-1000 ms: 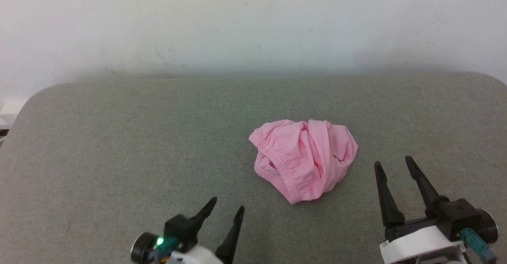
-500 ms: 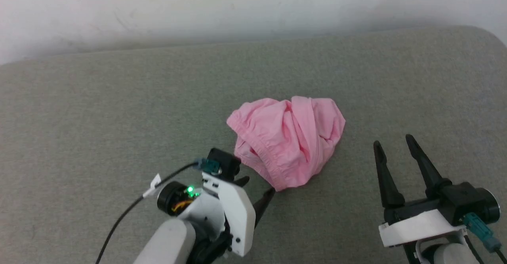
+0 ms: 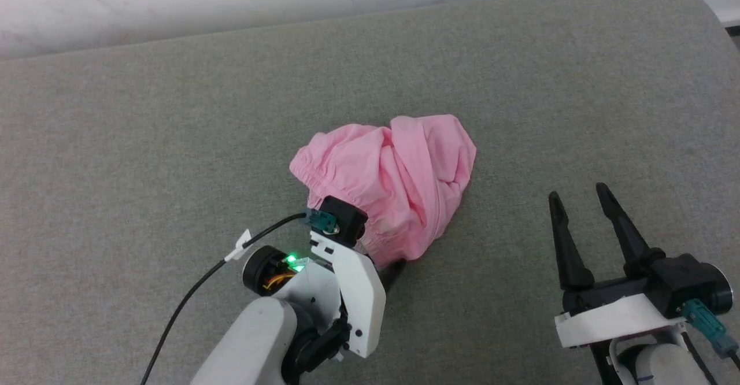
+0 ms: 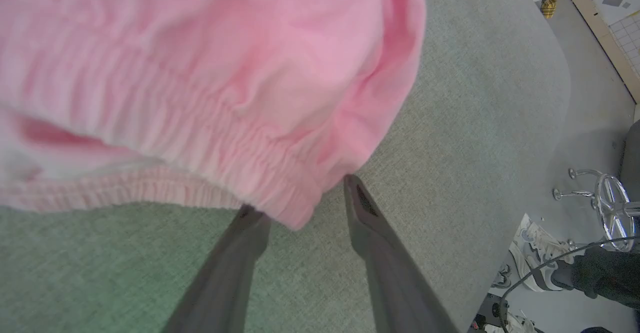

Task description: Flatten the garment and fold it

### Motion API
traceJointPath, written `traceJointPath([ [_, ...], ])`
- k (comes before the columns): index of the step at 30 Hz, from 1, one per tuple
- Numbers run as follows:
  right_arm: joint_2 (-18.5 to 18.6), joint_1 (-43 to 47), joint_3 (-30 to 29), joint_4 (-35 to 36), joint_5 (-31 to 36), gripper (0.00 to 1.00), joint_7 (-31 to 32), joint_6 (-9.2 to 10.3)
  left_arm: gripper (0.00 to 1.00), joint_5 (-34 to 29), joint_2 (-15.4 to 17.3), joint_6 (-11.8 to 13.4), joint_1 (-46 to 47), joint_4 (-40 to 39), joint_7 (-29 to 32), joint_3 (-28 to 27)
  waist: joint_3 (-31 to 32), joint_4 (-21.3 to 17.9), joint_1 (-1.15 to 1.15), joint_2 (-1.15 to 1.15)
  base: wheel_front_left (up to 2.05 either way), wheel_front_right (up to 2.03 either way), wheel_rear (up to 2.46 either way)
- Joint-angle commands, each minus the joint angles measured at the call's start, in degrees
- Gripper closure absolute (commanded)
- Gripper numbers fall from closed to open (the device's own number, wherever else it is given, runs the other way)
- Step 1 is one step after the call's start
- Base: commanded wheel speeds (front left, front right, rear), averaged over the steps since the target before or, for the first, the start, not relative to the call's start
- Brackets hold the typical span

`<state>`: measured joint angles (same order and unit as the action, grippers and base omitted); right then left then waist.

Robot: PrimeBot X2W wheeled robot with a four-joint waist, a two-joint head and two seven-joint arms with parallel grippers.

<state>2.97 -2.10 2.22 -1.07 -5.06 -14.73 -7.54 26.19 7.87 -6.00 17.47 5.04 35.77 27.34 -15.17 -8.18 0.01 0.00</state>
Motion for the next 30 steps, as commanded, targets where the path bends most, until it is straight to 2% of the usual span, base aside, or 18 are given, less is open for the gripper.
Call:
traceJointPath([
  [1, -0.10, -0.89, -0.11, -0.19, -0.14, 0.00, -0.27, 0.05, 1.00, 0.64, 0.11, -0.35, 0.18, 0.08, -0.39, -0.02, 0.17, 0.18, -0.01, 0.00, 0.00, 0.00, 0.00],
  [7, -0.10, -0.08, -0.81, -1.31, 0.64, 0.00, -0.27, 0.05, 1.00, 1.60, 1.02, 0.12, -2.39, -1.81, -4.57, -1.89, 3.42, 2.91, -0.01, 0.00, 0.00, 0.00, 0.00],
  [11, -0.10, 0.82, -1.53, -2.09, 1.19, 0.00, -0.27, 0.05, 1.00, 2.49, 2.52, 1.65, -6.02, -5.91, -7.24, -4.67, 6.53, 5.26, -0.01, 0.00, 0.00, 0.00, 0.00],
  [14, -0.10, 1.40, -2.20, -2.95, 1.66, 0.00, -0.27, 0.05, 1.00, 3.33, 3.87, 3.64, -9.06, -10.23, -9.41, -8.13, 8.31, 6.99, -0.01, 0.00, 0.00, 0.00, 0.00],
  [18, -0.10, 2.20, -2.54, -3.59, 1.92, 0.00, -0.27, 0.05, 1.00, 3.63, 5.32, 7.69, -13.10, -14.84, -12.71, -13.93, 9.59, 8.87, -0.01, 0.00, 0.00, 0.00, 0.00],
  [21, -0.10, 2.25, -2.55, -4.50, 1.93, 0.00, -0.27, 0.05, 1.00, 3.78, 6.39, 9.88, -15.88, -14.89, -14.05, -17.27, 9.81, 9.88, -0.01, 0.00, 0.00, 0.00, 0.00],
  [23, -0.10, 2.28, -2.39, -5.23, 1.93, 0.00, -0.27, 0.05, 1.00, 4.75, 6.13, 10.41, -17.36, -12.82, -14.51, -18.27, 9.82, 10.42, -0.01, 0.00, 0.00, 0.00, 0.00],
  [24, -0.10, 2.27, -2.21, -5.71, 1.95, 0.00, -0.27, 0.05, 0.62, 4.68, 6.30, 10.36, -17.85, -11.27, -14.64, -18.23, 9.80, 10.58, -0.01, 0.00, 0.00, 0.00, 0.00],
  [25, -0.10, 2.23, -2.02, -6.18, 2.06, 0.00, -0.27, 0.05, 0.00, 4.37, 6.28, 10.47, -18.06, -9.62, -15.25, -18.25, 9.78, 10.70, -0.01, 0.00, 0.00, 0.00, 0.00],
  [30, -0.10, 1.82, -2.02, -7.84, 2.44, 0.00, -0.27, 0.05, 0.00, 2.05, 4.59, 10.68, -16.52, -3.24, -23.04, -18.24, 9.97, 11.23, -0.01, 0.00, 0.00, 0.00, 0.00],
])
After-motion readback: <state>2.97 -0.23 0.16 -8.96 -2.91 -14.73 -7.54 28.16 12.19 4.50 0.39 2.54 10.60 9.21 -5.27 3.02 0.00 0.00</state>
